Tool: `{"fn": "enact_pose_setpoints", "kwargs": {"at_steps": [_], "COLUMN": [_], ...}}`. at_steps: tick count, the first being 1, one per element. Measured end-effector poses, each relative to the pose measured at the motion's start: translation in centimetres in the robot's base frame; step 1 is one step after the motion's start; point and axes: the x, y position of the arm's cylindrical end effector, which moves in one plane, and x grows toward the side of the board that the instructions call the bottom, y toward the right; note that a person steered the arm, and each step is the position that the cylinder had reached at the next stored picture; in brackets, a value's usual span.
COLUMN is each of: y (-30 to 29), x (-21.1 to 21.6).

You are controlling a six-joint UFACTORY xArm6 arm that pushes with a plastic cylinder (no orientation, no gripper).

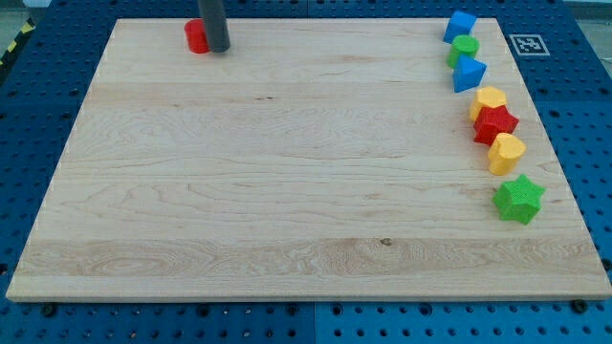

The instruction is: Move your arm closer to the line of blocks

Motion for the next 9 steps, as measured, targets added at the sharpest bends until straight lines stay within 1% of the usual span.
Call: {"fn": "enact_pose_setpoints", "kwargs": {"at_steps": [1,2,3,4,5,6,7,8,9], "y": [-2.4,-3.2,-3.1,0.7,4.7,10.0,15.9,21.8,26.9], "x": [-0.4,-0.4,2.0,11.9,18.7,23.6,27.4,29.7,29.9]}}
